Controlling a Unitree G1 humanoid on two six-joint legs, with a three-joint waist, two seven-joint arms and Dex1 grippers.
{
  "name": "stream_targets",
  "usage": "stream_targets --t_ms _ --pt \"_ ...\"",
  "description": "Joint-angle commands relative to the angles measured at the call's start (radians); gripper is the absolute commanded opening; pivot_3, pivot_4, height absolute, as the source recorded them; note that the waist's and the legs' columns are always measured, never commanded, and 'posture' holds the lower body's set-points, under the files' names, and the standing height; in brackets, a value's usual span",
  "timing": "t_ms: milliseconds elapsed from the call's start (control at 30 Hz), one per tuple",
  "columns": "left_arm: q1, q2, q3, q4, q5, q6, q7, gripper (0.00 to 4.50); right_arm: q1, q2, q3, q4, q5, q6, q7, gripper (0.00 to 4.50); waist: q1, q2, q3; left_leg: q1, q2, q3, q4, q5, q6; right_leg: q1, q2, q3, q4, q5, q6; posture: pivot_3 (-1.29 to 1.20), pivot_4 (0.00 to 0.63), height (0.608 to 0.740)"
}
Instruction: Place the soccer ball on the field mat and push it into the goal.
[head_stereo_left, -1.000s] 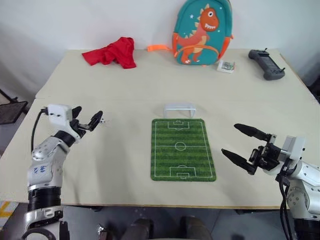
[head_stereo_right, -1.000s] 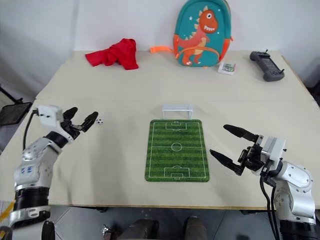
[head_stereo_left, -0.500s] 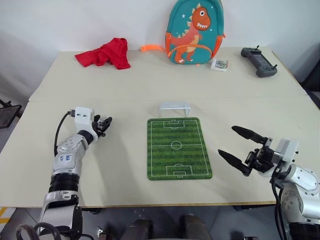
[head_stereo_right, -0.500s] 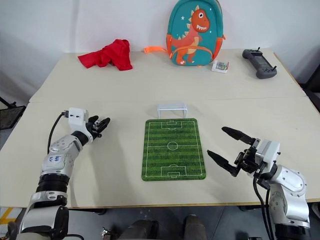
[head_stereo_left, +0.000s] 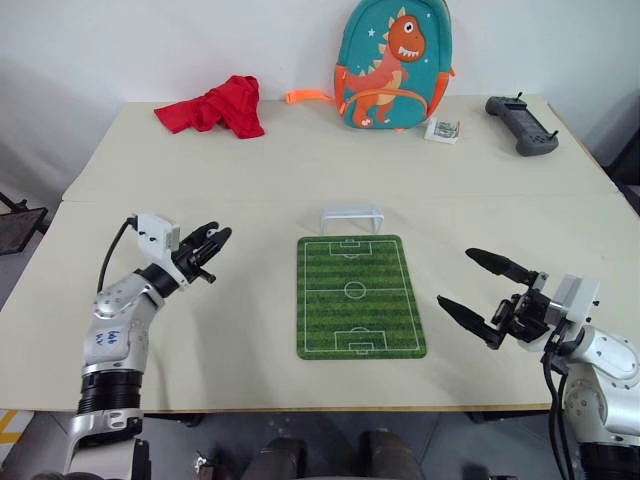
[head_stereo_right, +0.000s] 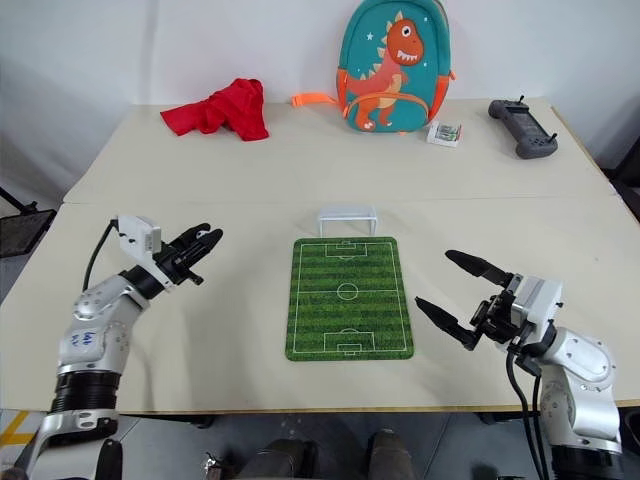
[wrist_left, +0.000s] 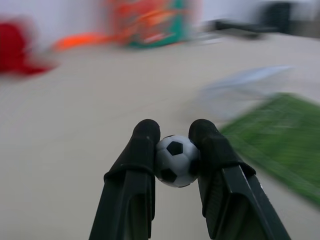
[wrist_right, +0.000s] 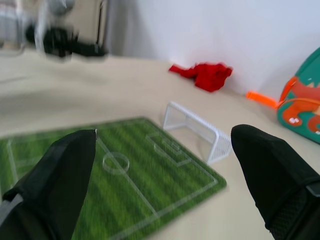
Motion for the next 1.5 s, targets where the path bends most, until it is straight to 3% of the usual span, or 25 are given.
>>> stream_targets --t_ms 33,200,333,433,700,1300,1500 --pt "0.020 0.037 -0.117 -0.132 -0.027 -0.006 -0.196 0.86 0.046 -0.096 -0.051 0.021 0.034 -0.009 0.146 4.50 0.007 0.001 0.000 0.000 0.000 0.000 0.000 0.000 0.000 0.000 0.000 0.000 0.000 0.000 0.000 0.00 0.150 0.740" --pt "-0.020 0.017 -0.306 -0.146 0.077 -0.058 -0.297 0.86 0.096 -0.151 -0.086 0.053 0.038 -0.035 0.246 4.50 0.019 0.000 0.000 0.000 0.000 0.001 0.000 0.000 0.001 0.001 0.000 0.000 -0.001 0.000 0.000 0.00 0.150 0.740" --pt "-0.069 -0.050 -0.474 -0.102 0.209 -0.078 -0.292 0.86 0.179 -0.195 -0.129 0.056 0.050 -0.016 0.312 4.50 0.023 0.000 0.000 0.001 0.000 0.001 0.000 0.000 0.001 0.001 0.001 0.000 -0.001 0.000 0.000 0.00 0.150 0.740" --pt "-0.087 -0.095 -0.529 -0.112 0.245 -0.015 -0.258 0.86 0.228 -0.203 -0.156 0.037 0.054 -0.007 0.316 4.50 0.022 -0.001 0.000 0.000 0.000 0.002 0.000 0.000 0.002 0.001 0.001 0.001 -0.001 0.000 0.000 0.00 0.150 0.740" --pt "-0.071 -0.203 -0.601 -0.162 0.344 0.056 -0.106 0.86 0.355 -0.171 -0.199 -0.087 0.053 0.027 0.250 4.50 0.023 -0.001 0.001 0.001 0.001 0.004 0.001 0.000 0.002 0.001 0.002 0.003 0.000 0.000 0.000 0.00 0.150 0.740" --pt "-0.032 -0.230 -0.632 -0.159 0.411 0.035 -0.044 0.86 0.331 -0.116 -0.163 -0.173 0.049 0.081 0.135 4.50 0.031 -0.001 0.001 0.000 0.000 0.004 0.004 -0.001 0.002 0.001 0.001 0.003 0.000 0.000 0.000 0.00 0.150 0.740" --pt "-0.031 -0.226 -0.634 -0.166 0.402 0.035 -0.054 2.67 0.333 -0.103 -0.163 -0.166 0.047 0.077 0.141 4.50 0.042 -0.001 0.001 0.000 0.000 0.004 0.004 -0.001 0.002 0.001 0.001 0.004 0.000 0.000 0.000 0.00 0.150 0.740"
